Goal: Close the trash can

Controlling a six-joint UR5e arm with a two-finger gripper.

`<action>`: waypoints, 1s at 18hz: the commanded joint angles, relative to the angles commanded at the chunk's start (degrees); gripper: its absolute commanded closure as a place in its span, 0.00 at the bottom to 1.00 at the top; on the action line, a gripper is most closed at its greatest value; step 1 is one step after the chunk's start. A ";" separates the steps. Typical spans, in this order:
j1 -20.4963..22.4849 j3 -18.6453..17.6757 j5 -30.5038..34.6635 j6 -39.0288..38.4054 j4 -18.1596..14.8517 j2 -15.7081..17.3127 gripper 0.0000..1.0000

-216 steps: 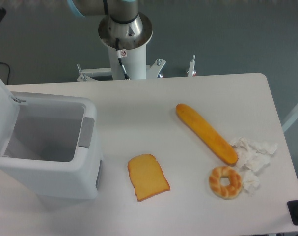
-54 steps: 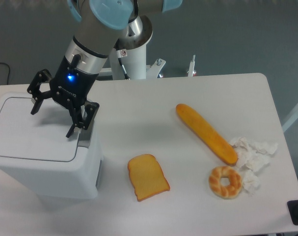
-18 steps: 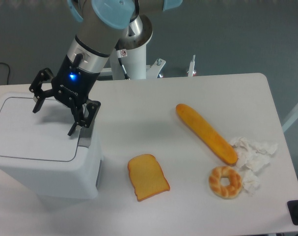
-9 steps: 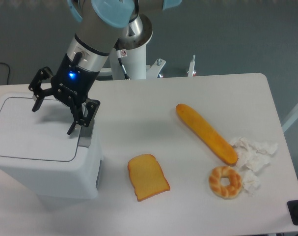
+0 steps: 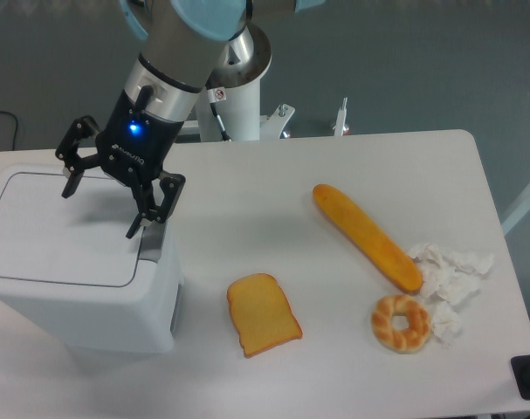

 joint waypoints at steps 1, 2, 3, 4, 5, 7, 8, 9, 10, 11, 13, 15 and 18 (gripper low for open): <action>0.52 0.18 0.00 0.00 0.00 0.17 0.00; 1.14 0.27 0.00 0.00 0.00 0.35 0.00; 1.58 0.27 0.00 0.00 0.00 0.61 0.00; 1.93 0.27 0.17 0.09 0.00 0.70 0.00; 2.11 0.35 0.35 0.09 0.00 0.79 0.00; 3.16 0.62 0.62 0.61 0.00 1.06 0.00; 3.34 0.79 0.62 1.66 -0.09 1.14 0.00; 3.78 0.79 0.62 2.54 -0.17 1.23 0.00; 4.74 0.79 0.62 2.98 -0.18 1.41 0.00; 5.36 0.88 0.70 3.34 -0.18 1.49 0.00; 6.59 0.71 1.84 5.61 -0.26 1.84 0.00; 7.21 0.62 6.22 9.47 -0.26 2.11 0.00; 7.65 0.71 9.05 12.48 -0.26 2.02 0.00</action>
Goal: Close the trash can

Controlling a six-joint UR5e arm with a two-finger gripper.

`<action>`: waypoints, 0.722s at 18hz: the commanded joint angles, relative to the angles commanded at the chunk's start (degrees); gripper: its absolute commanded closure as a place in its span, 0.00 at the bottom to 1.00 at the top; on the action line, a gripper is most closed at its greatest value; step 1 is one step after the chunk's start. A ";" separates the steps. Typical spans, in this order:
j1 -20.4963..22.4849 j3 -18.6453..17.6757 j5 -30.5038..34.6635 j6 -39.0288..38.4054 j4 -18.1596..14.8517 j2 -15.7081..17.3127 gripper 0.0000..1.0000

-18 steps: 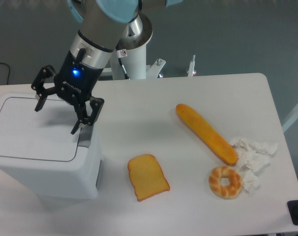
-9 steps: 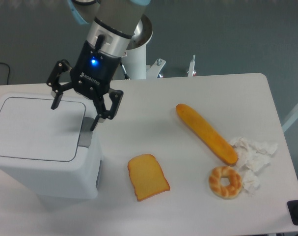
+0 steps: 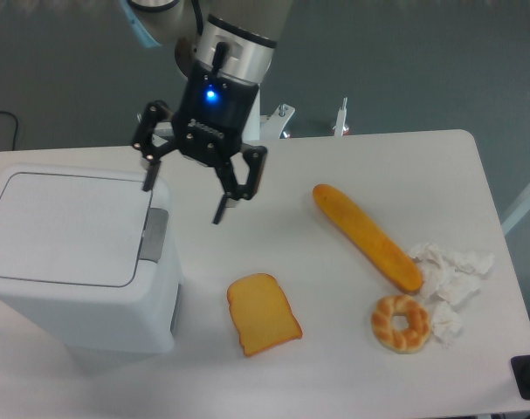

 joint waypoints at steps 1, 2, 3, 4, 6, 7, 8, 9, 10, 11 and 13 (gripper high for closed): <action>0.70 -0.09 0.79 0.44 0.00 0.00 0.00; 1.23 -0.09 1.76 1.49 0.00 0.00 0.00; 1.58 -0.09 2.81 2.46 0.09 0.00 0.00; 1.85 0.00 4.39 3.86 0.09 0.00 0.00; 3.60 -0.09 7.64 8.15 0.00 0.09 0.00; 4.30 -0.09 9.39 10.96 -0.09 0.17 0.00; 4.83 0.00 11.15 13.60 -0.17 0.18 0.00; 5.10 0.00 13.78 15.89 -0.26 0.18 0.00; 5.19 0.00 16.68 17.74 -0.26 0.18 0.00; 5.28 0.00 19.49 19.41 -0.44 0.18 0.00; 5.89 -0.26 22.93 22.14 -1.14 0.70 0.00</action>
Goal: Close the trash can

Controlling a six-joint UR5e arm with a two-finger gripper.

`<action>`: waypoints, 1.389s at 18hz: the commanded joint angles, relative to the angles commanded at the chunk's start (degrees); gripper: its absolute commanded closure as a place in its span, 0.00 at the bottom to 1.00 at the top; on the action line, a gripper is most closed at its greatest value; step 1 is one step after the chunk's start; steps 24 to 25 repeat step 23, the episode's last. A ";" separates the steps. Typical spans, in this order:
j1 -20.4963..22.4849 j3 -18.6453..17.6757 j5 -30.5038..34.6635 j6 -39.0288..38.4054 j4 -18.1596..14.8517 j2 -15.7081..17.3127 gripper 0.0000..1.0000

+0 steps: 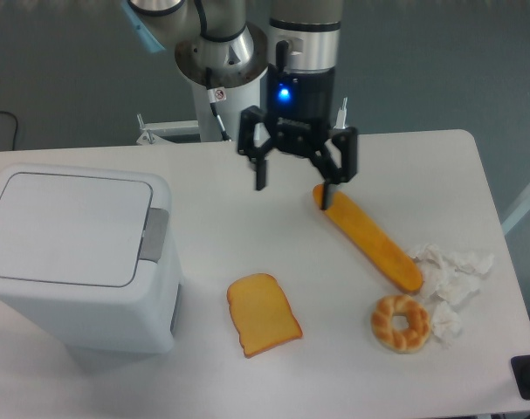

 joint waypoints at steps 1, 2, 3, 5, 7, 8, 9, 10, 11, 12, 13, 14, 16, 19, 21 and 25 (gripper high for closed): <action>0.96 -0.26 0.54 1.23 -0.61 0.35 0.00; 1.75 -1.31 0.45 2.29 -0.97 0.62 0.00; 2.02 -2.71 0.45 3.08 -0.89 0.97 0.00; 2.46 -3.52 1.32 3.26 -1.06 1.23 0.00; 4.74 -4.92 2.64 3.35 -1.85 3.07 0.00; 5.62 -5.45 2.74 3.26 -2.98 3.86 0.00; 7.63 -5.97 2.74 3.35 -5.52 5.44 0.00; 10.17 -6.24 2.65 3.44 -8.24 6.58 0.00; 12.20 -6.24 2.65 3.70 -10.88 7.73 0.00; 13.96 -6.07 2.65 3.79 -12.90 8.43 0.00; 16.07 -6.07 2.74 3.79 -14.40 9.31 0.00; 18.35 -6.07 3.00 3.79 -16.16 10.10 0.00; 22.13 -5.98 3.52 6.32 -19.94 10.99 0.00; 27.67 -5.80 5.99 12.21 -21.71 11.43 0.00; 31.36 -5.89 6.08 14.50 -22.67 11.69 0.00; 34.44 -5.71 6.08 18.45 -23.38 11.69 0.00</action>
